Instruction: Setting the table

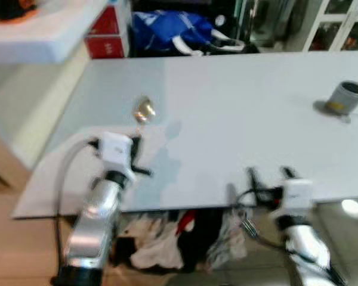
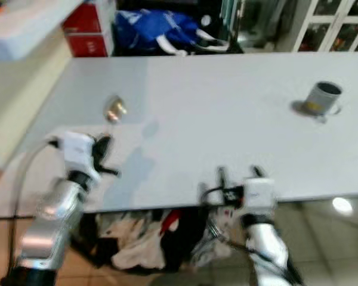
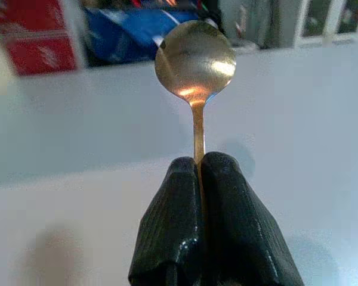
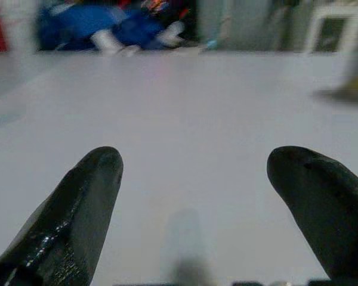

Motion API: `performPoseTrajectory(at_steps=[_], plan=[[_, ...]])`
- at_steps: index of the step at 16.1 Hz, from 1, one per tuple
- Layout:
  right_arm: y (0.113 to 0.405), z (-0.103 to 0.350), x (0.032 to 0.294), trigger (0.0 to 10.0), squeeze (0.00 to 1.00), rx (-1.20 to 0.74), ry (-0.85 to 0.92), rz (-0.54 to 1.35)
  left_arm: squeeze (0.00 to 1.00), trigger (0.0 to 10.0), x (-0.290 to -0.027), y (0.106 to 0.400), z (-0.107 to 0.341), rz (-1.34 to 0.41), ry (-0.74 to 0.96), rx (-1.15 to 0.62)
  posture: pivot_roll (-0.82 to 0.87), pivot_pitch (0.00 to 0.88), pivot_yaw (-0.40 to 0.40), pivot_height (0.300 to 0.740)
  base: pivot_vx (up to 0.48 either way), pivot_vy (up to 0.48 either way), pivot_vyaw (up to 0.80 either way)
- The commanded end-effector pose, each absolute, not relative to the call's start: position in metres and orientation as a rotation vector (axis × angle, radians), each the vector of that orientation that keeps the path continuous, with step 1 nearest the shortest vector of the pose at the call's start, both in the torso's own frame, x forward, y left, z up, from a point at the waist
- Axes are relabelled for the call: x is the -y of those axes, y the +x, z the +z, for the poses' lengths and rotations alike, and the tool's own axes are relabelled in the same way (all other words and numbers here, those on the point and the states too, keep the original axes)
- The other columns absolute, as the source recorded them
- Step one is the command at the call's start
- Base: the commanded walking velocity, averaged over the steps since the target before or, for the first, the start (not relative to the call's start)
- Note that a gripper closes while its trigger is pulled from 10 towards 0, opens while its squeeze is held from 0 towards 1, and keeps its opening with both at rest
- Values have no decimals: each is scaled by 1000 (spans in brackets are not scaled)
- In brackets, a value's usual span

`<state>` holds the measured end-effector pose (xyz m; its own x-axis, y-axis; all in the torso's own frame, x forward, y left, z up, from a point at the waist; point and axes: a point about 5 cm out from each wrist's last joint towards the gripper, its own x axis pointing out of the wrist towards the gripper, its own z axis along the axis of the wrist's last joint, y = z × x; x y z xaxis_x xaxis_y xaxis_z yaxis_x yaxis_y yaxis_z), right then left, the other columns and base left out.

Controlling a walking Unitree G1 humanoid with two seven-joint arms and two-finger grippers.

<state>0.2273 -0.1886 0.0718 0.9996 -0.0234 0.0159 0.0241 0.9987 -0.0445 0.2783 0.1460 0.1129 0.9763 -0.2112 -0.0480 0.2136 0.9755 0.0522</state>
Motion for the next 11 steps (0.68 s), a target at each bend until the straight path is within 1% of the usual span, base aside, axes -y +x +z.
performPoseTrajectory(at_steps=[1, 3, 5, 7, 8, 9, 11], plan=[[229, 81, 183, 10000, 0, 46, -2, -27, 0, 0, -162, 278, 112, -167, 71, -47, -91, 0, 48, 727, 262, -398, 0], [225, 87, 181, 10000, 0, 54, 40, -45, 0, 0, -176, 272, 96, -90, -59, -149, -111, 0, 51, 727, 259, -401, 0], [221, 83, 183, 10000, 0, 33, 34, -55, 0, 0, -181, 264, 89, -49, -170, -201, -117, 0, 47, 727, 247, -407, 0], [221, 84, 184, 10000, 0, 25, 12, -37, 0, 0, -176, 255, 92, -137, -102, -186, -126, 0, 42, 727, 0, -426, 0], [222, 84, 186, 10000, 0, 22, 8, -36, 0, 0, -172, 250, 97, -217, -39, -151, -121, 0, 41, 727, 0, -458, 0], [222, 82, 188, 10000, 0, 15, 6, -40, 0, 0, -168, 250, 102, -258, -12, -114, -117, 0, 41, 727, 0, -458, 0], [222, 81, 187, 10000, 0, 11, 4, -38, 0, 0, -163, 253, 106, -255, -22, -94, -118, 0, 41, 727, 0, -456, 0]])
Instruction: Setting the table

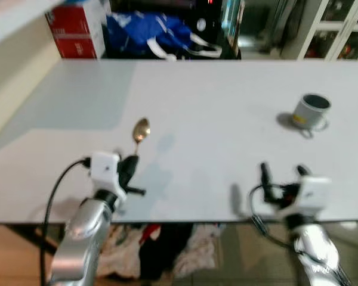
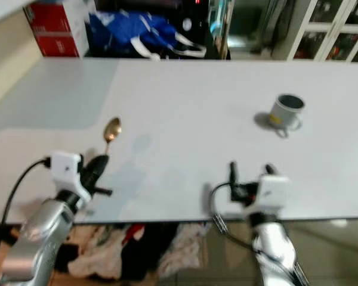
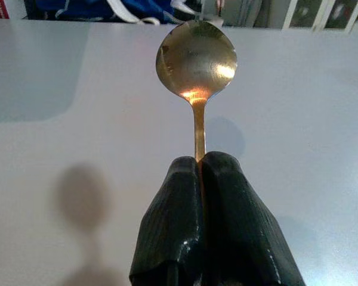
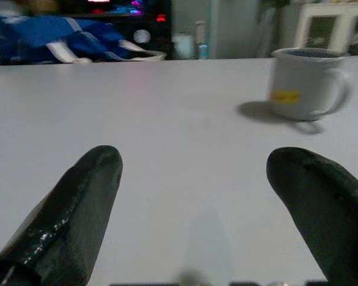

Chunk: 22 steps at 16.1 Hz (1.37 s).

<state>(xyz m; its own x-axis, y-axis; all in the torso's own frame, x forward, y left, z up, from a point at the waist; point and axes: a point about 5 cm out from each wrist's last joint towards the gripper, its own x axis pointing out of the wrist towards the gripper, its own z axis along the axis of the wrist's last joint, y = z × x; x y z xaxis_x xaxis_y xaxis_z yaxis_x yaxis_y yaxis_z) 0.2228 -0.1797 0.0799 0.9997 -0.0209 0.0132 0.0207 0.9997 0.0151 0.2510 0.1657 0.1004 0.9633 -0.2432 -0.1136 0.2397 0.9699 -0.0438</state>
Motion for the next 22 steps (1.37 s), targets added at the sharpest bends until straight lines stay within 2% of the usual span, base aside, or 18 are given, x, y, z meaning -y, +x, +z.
performPoseTrajectory(at_steps=[1, 15, 22], plan=[[222, 80, 185, 10000, 0, 10, 2, -33, 0, 0, -160, 255, 109, -264, -16, -77, -117, 0, 43, 727, 0, -454, 0], [219, 77, 179, 10000, 0, -7, -6, -13, 0, 0, -153, 277, 110, -218, -25, -71, -126, 0, 52, 727, 0, -456, 0], [217, 76, 177, 10000, 0, -14, -6, -9, 0, 0, -160, 288, 114, -162, -17, -71, -125, 0, 51, 727, 0, -451, 0]])
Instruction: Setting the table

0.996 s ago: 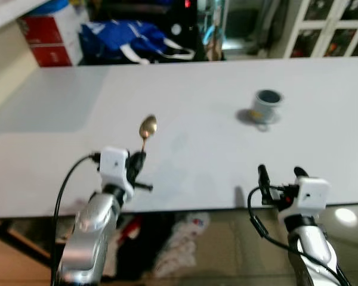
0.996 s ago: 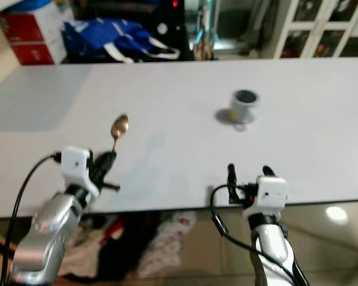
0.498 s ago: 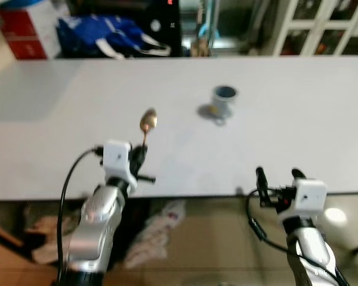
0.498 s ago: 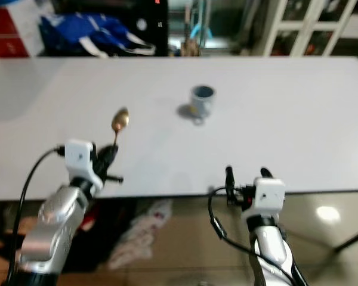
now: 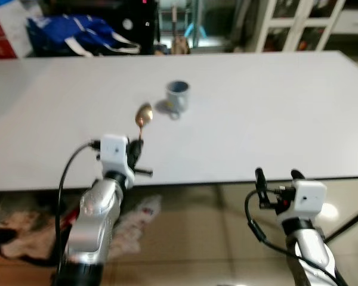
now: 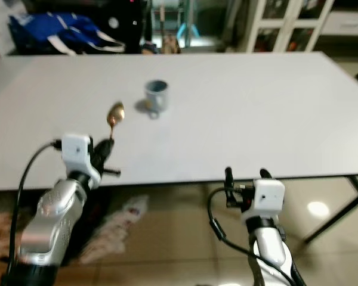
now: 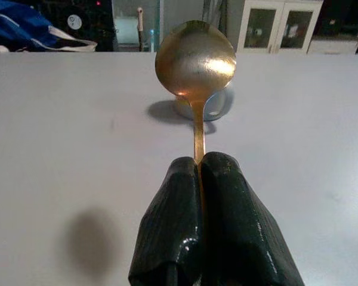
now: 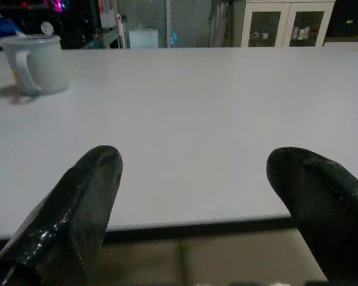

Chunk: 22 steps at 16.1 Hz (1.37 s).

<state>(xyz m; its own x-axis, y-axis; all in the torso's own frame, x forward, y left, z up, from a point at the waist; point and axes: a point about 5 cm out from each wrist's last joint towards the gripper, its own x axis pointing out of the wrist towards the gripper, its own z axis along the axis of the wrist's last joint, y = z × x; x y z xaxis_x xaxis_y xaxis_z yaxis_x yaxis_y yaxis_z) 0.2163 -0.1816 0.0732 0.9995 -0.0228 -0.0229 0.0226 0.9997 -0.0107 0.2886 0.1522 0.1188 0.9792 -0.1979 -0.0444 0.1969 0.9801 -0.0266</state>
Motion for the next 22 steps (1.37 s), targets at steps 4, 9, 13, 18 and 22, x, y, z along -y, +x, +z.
performPoseTrajectory(at_steps=[4, 9, 13, 18, 22], plan=[[217, 76, 177, 10000, 0, -16, -9, -6, 0, 0, -162, 298, 117, -127, -35, -83, -130, 0, 50, 727, 77, -198, 0], [216, 75, 177, 10000, 0, -22, -12, -4, 0, 0, -161, 304, 122, -101, -33, -59, -130, 0, 49, 727, 0, 0, 0], [217, 75, 177, 10000, 0, -26, -12, 0, 0, 0, -156, 303, 124, -97, -49, -50, -128, 0, 50, 727, 301, 139, 0], [218, 74, 176, 10000, 0, -27, -13, 6, 0, 0, -155, 304, 125, -105, -30, -47, -127, 0, 52, 727, 448, 0, 0], [217, 74, 174, 10000, 0, -29, -12, 11, 0, 0, -148, 304, 129, -137, -20, -26, -126, 0, 55, 727, 480, 0, 0]])
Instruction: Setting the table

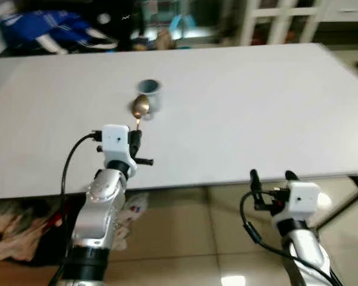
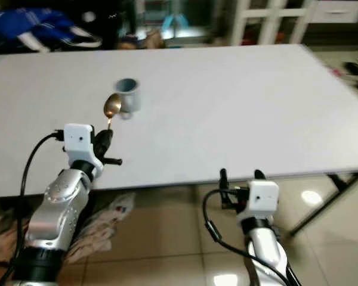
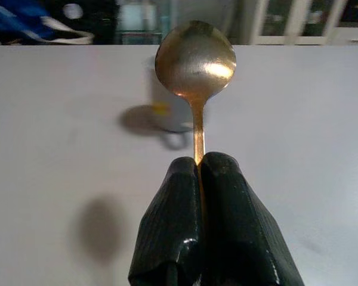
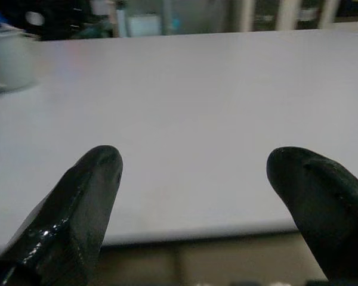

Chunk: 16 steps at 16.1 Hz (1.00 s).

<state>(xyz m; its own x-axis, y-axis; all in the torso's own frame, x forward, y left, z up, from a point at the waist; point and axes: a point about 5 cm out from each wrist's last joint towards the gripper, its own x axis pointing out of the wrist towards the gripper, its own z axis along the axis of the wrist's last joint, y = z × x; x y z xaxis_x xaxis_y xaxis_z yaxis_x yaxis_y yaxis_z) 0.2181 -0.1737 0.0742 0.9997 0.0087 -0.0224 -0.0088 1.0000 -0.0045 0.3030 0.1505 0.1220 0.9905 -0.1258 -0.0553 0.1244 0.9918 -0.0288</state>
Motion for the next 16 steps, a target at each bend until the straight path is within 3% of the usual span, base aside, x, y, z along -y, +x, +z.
performPoseTrajectory(at_steps=[1, 9, 16], plan=[[217, 74, 174, 10000, 0, -29, -12, 11, 0, 0, -148, 304, 129, -138, -20, -23, -126, 0, 55, 727, 480, 0, 0], [214, 70, 173, 10000, 0, -42, -11, 14, 0, 0, -139, 303, 147, -137, -14, 42, -125, 0, 56, 727, 0, 0, 0], [214, 70, 172, 10000, 0, -47, -8, 16, 0, 0, -155, 331, 116, -35, -37, -210, -130, 0, 56, 727, 0, 0, 0]])
